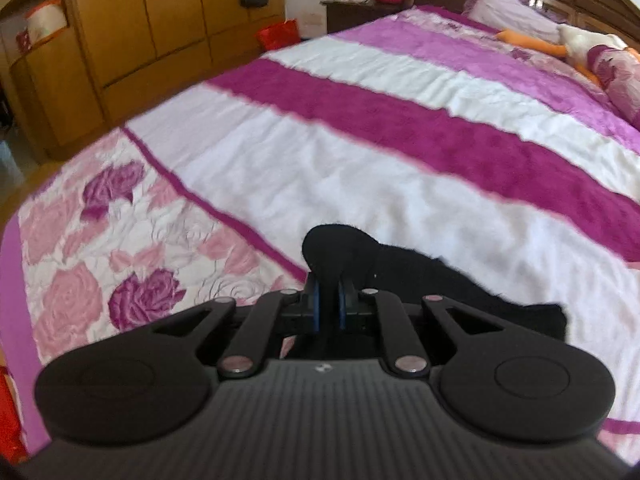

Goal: Fold small clothes

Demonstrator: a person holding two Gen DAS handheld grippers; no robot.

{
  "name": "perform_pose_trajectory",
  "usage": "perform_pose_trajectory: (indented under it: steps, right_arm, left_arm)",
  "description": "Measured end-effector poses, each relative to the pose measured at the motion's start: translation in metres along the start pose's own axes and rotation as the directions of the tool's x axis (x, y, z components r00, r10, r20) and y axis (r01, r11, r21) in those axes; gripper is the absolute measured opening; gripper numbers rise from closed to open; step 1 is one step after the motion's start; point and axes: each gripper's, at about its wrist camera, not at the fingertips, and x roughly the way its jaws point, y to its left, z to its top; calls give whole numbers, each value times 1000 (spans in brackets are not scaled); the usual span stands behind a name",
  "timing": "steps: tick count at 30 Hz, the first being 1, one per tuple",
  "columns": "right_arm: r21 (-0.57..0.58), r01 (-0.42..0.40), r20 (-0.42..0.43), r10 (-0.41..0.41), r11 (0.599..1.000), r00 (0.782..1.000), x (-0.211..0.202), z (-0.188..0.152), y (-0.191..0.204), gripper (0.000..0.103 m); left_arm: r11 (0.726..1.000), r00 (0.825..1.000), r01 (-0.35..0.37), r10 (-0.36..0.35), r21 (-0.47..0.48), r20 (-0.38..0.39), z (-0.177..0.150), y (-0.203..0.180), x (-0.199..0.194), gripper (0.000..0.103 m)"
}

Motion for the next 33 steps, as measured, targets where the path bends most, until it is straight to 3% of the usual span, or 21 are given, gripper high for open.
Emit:
perform_pose_trajectory:
  steps: [3, 6, 8, 10, 16, 21, 27, 33]
  right_arm:
    - [-17, 19, -51, -20, 1000, 998, 26, -12, 6, 16]
    - [-13, -9, -20, 9, 1000, 1000, 22, -19, 6, 26]
    - [13, -50, 14, 50, 999, 999, 5, -18, 1, 34]
    - [70, -89, 45, 86, 994, 995, -15, -18, -9, 37]
    - [255, -185, 121, 158, 949, 980, -71, -41, -54, 41]
    - [317, -134, 146, 91, 939, 985, -103, -83, -82, 41]
    - [330, 16, 148, -68, 944, 987, -117, -138, -94, 41]
    - [295, 21, 130, -62, 955, 990, -105, -166, -92, 45]
  left_arm:
    - [999, 999, -30, 30, 13, -28, -6, 5, 10, 17]
    - [999, 999, -46, 47, 27, -22, -11, 6, 12, 24]
    - [997, 998, -65, 66, 29, -17, -6, 8, 13, 43]
    - [994, 994, -107, 107, 28, -4, -5, 8, 9, 51]
    - [992, 993, -122, 122, 23, 5, -1, 6, -5, 52]
    - [991, 991, -131, 131, 38, 23, 4, -5, -14, 53]
    - [989, 990, -141, 141, 47, 3, 5, -14, -8, 58]
    - [986, 985, -160, 162, 39, -66, 1, -5, 14, 60]
